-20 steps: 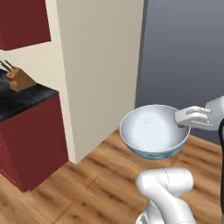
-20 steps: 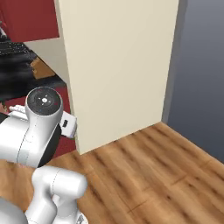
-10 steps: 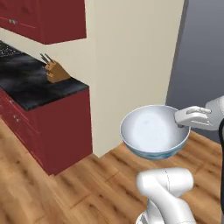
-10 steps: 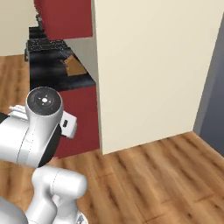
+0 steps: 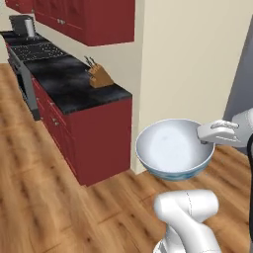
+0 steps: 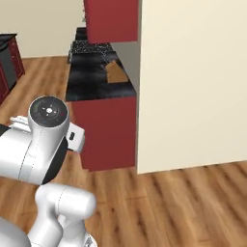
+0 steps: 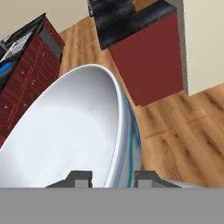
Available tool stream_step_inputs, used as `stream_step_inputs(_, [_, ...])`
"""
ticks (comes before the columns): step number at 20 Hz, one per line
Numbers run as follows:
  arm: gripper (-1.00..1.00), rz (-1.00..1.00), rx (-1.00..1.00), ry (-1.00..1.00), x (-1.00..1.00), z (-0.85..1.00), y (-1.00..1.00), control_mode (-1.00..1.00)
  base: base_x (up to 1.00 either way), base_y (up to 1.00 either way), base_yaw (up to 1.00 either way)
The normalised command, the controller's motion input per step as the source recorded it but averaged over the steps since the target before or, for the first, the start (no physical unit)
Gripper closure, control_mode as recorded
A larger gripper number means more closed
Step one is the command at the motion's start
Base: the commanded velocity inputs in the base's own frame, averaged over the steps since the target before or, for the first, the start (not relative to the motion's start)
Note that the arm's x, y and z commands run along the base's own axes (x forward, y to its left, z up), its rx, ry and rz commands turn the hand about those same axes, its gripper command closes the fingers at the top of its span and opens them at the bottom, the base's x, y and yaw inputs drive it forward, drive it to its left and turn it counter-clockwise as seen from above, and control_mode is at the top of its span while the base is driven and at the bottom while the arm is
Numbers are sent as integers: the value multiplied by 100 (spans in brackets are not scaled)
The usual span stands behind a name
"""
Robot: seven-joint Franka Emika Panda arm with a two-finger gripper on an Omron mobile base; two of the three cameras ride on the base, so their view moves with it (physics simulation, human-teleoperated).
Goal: Move the bowls from the cabinet to the plates on the dining table.
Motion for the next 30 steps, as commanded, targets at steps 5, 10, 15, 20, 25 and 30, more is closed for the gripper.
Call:
stream_step_inputs(5, [100, 0, 0, 0, 0, 0, 0, 100, 0, 0, 37])
stream_step_inputs(10, [100, 0, 0, 0, 0, 0, 0, 100, 0, 0, 37])
stream_step_inputs(15, [100, 0, 0, 0, 0, 0, 0, 100, 0, 0, 38])
stream_step_inputs(20, [100, 0, 0, 0, 0, 0, 0, 100, 0, 0, 34])
stream_step_inputs(25, [100, 0, 0, 0, 0, 0, 0, 100, 0, 0, 8])
stream_step_inputs(30, [100, 0, 0, 0, 0, 0, 0, 100, 0, 22, -3])
